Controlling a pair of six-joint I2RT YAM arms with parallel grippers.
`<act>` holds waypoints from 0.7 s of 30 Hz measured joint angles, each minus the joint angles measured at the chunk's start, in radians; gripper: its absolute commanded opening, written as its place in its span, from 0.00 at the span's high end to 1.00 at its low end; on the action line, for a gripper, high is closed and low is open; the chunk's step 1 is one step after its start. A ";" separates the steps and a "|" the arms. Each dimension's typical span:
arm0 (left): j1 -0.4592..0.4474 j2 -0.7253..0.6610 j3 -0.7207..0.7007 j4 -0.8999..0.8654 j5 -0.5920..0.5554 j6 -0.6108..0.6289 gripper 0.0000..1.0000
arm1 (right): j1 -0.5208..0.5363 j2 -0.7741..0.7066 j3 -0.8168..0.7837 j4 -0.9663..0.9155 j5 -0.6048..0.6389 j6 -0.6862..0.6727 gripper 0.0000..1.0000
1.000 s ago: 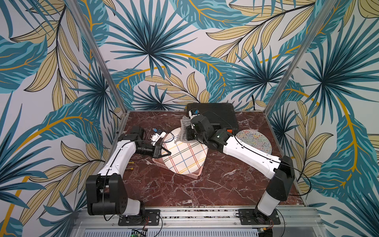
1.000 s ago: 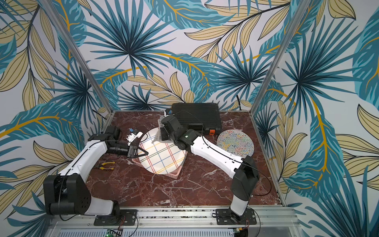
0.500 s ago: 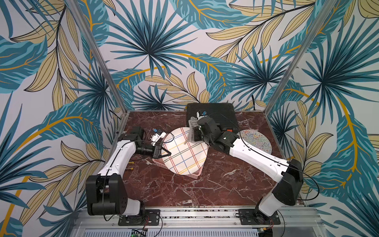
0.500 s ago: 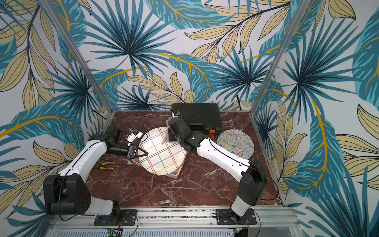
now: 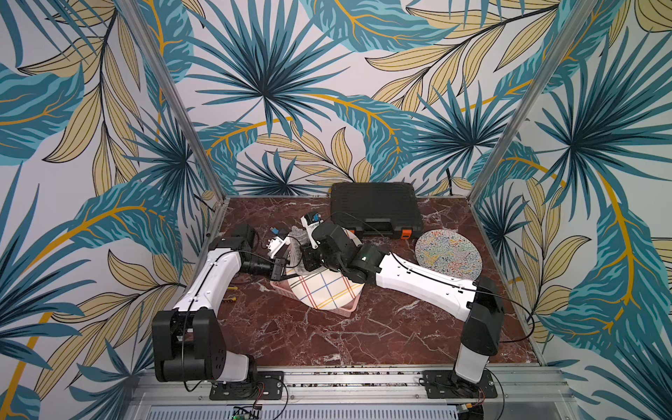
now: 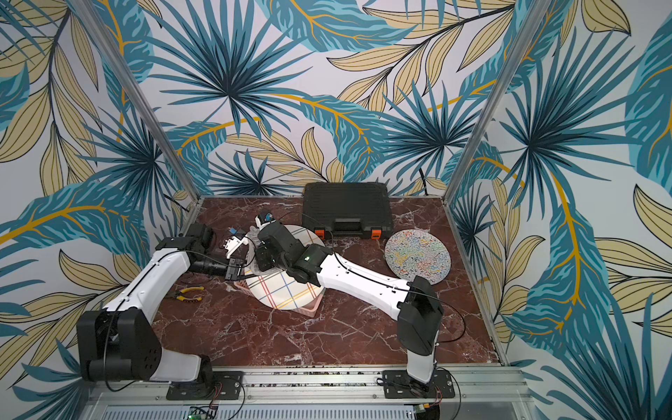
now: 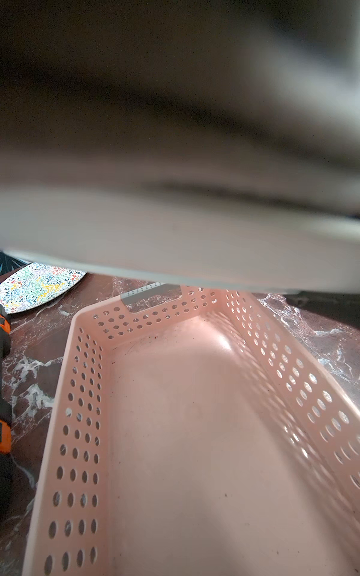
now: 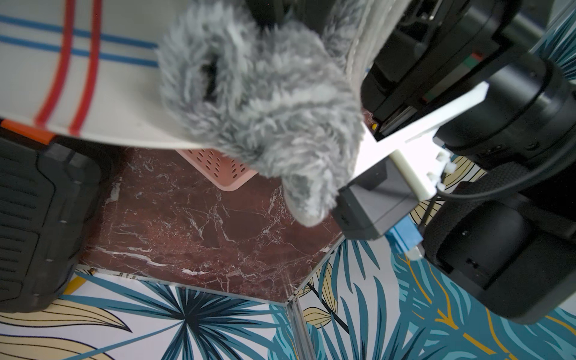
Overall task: Wipe the wet plate dry
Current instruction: Wipe the plate with towel.
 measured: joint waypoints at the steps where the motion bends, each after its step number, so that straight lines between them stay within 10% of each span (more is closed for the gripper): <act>1: 0.000 0.000 0.000 0.000 0.000 0.000 1.00 | -0.001 -0.011 -0.020 0.006 0.001 0.003 1.00; 11: -0.001 0.000 0.000 0.018 -0.013 -0.003 1.00 | -0.097 -0.168 -0.246 0.019 0.023 0.079 1.00; 21: 0.001 0.000 0.000 0.019 -0.004 0.000 1.00 | 0.005 -0.018 -0.055 0.013 -0.087 0.048 1.00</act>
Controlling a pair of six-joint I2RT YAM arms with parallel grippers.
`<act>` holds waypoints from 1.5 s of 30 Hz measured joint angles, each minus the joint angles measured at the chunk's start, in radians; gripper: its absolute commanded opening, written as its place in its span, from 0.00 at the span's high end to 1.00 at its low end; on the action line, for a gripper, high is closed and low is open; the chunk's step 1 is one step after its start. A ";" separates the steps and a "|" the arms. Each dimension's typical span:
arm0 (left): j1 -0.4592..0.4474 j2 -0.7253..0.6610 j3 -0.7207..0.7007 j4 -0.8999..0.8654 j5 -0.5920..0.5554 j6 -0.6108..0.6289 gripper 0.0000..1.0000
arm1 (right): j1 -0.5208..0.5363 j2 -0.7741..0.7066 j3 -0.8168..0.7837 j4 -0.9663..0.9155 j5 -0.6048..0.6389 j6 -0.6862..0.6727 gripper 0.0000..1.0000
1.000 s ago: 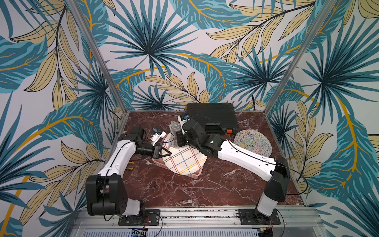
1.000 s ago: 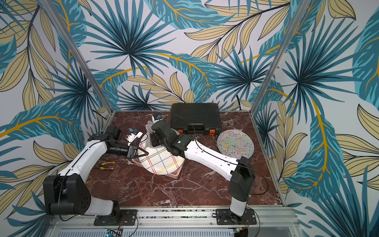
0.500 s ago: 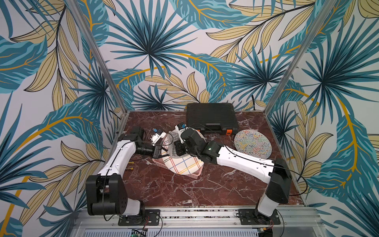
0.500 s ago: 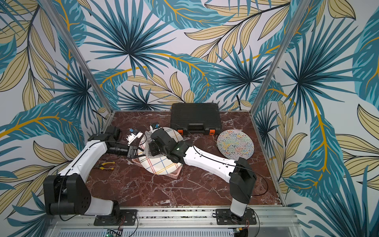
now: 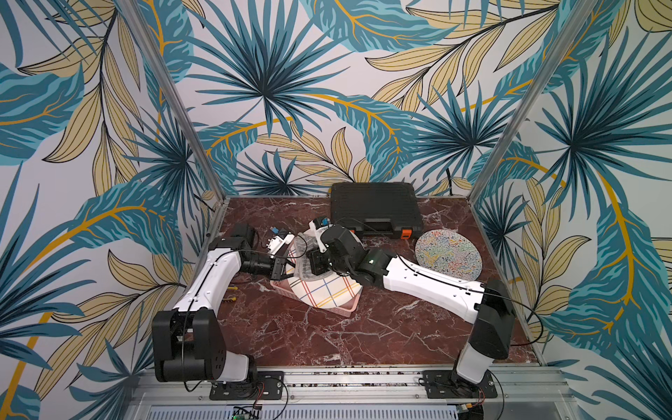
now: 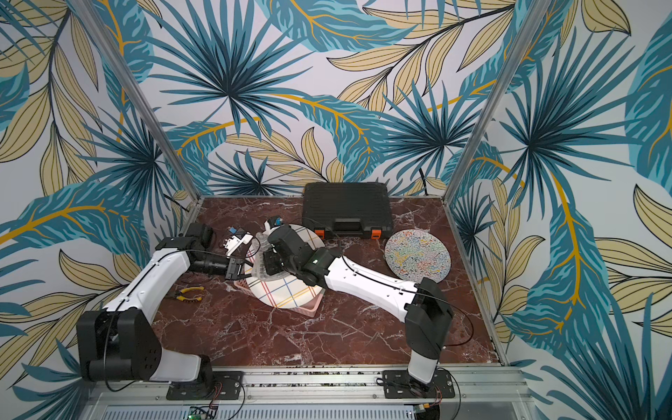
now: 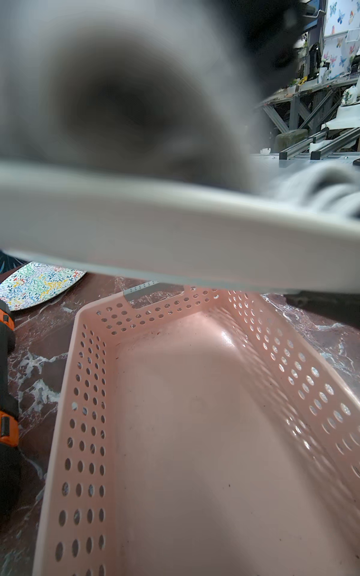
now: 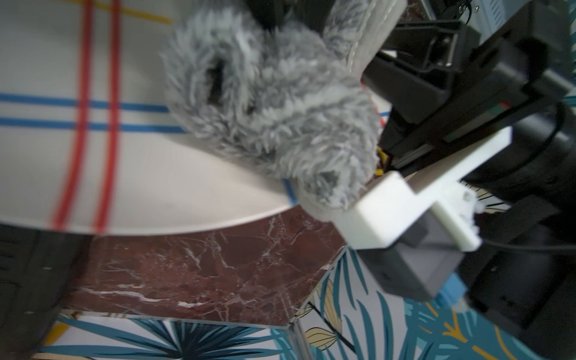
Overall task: Wipe the wet plate dry
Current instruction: Wipe the plate with towel.
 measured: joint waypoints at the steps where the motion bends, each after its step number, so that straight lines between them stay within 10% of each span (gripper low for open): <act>1: 0.000 0.000 0.000 0.000 0.001 0.000 1.00 | 0.015 0.018 0.017 0.002 -0.007 -0.003 1.00; 24: 0.002 0.000 0.000 0.010 -0.027 -0.003 1.00 | -0.219 -0.280 -0.370 -0.016 0.208 0.032 1.00; 45: 0.013 0.000 0.000 0.012 -0.068 0.003 1.00 | 0.111 0.034 -0.065 -0.045 0.116 -0.053 1.00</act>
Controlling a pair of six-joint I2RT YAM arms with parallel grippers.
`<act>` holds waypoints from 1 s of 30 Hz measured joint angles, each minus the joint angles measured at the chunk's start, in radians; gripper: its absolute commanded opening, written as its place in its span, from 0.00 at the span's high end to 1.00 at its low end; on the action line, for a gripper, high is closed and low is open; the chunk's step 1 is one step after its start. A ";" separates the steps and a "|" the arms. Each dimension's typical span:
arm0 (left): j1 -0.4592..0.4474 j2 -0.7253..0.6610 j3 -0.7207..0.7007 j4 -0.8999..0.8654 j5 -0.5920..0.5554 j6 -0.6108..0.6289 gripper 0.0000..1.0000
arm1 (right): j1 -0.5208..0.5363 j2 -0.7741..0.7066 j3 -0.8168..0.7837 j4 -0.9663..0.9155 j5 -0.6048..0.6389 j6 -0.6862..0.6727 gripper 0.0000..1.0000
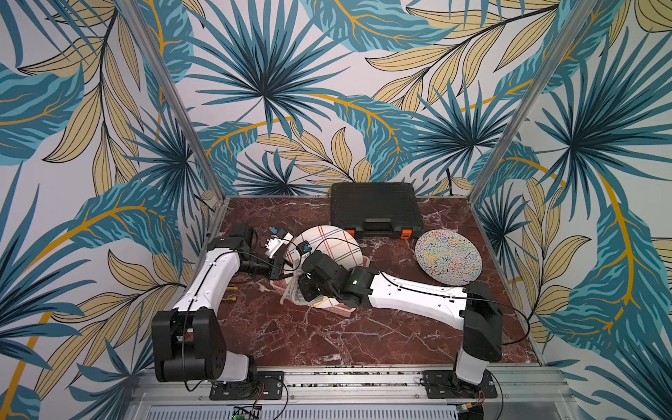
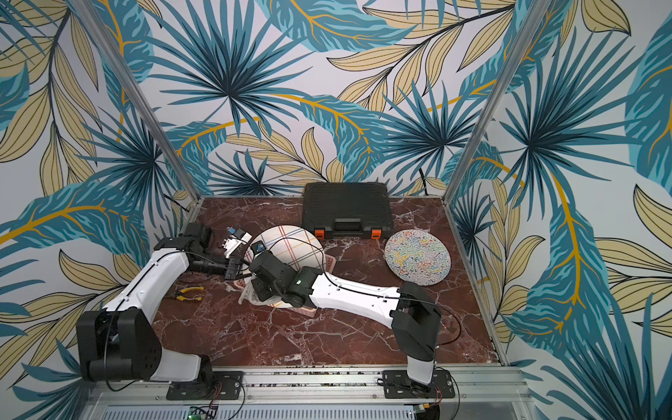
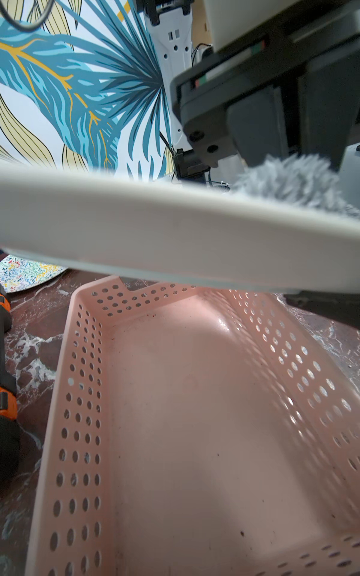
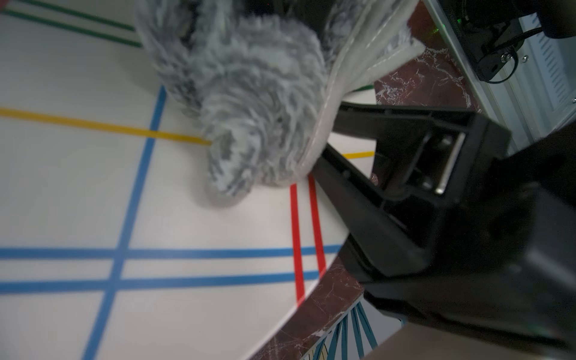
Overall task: Wipe the wet plate dry
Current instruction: Wipe the plate with towel.
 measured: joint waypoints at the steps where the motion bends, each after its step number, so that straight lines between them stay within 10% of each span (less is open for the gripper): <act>1: 0.000 0.000 0.000 0.000 -0.006 0.000 1.00 | 0.000 0.002 0.001 -0.002 -0.001 -0.003 1.00; 13: -0.005 0.004 0.079 -0.010 -0.005 0.060 1.00 | 0.002 -0.094 -0.229 0.031 0.022 0.009 1.00; 30: -0.003 0.034 0.193 -0.175 0.014 0.192 1.00 | -0.315 -0.411 -0.403 0.013 0.064 0.008 1.00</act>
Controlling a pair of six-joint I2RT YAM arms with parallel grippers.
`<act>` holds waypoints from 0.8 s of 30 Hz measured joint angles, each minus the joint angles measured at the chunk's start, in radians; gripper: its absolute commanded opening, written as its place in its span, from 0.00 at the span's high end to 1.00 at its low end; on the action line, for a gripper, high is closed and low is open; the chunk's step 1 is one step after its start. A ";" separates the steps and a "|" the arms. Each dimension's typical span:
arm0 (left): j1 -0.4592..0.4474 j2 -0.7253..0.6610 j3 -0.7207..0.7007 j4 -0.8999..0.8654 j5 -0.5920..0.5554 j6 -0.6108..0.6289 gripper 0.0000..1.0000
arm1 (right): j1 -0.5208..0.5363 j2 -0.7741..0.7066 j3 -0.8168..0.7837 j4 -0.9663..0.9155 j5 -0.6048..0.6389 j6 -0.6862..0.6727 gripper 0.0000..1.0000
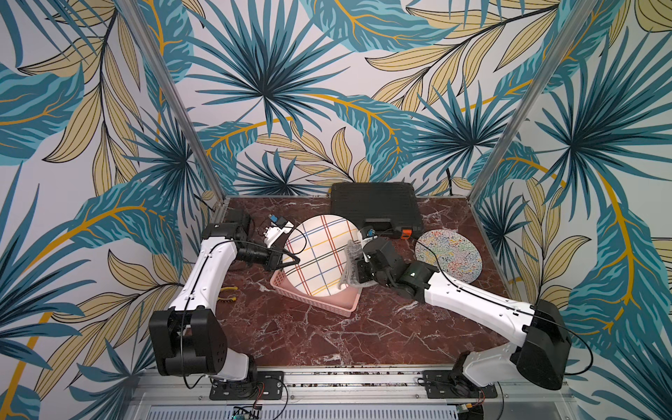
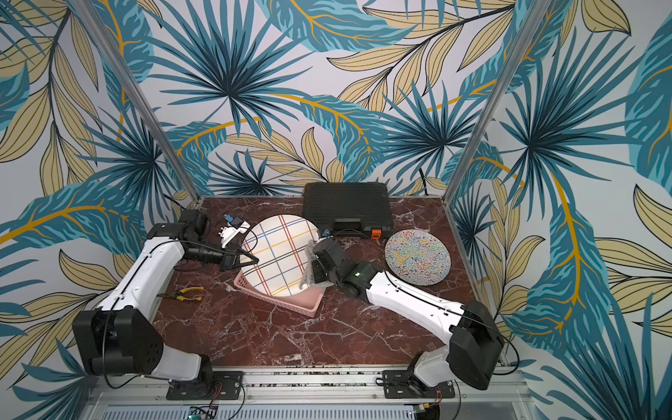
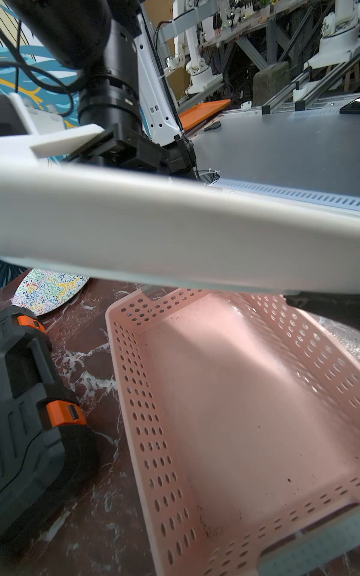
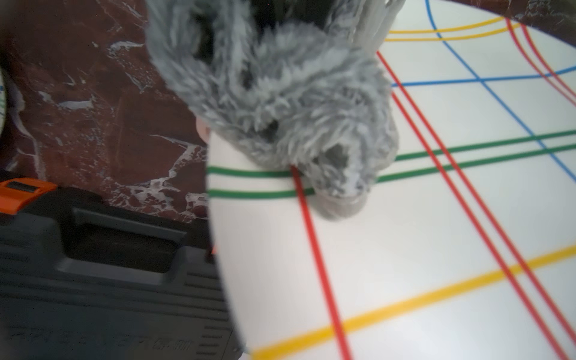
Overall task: Wipe the wet plate dry
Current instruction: Wipe the plate with towel.
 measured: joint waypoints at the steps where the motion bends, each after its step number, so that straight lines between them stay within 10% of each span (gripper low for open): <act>1: 0.000 -0.002 0.000 -0.001 -0.001 -0.006 1.00 | -0.022 -0.010 0.000 0.000 -0.007 -0.003 1.00; 11: -0.064 -0.142 -0.009 -0.053 -0.002 -0.017 1.00 | -0.325 -0.052 0.109 -0.139 -0.138 0.014 1.00; 24: -0.245 -0.198 -0.037 0.003 -0.173 -0.014 1.00 | -0.338 0.236 0.674 -0.243 -0.581 0.171 1.00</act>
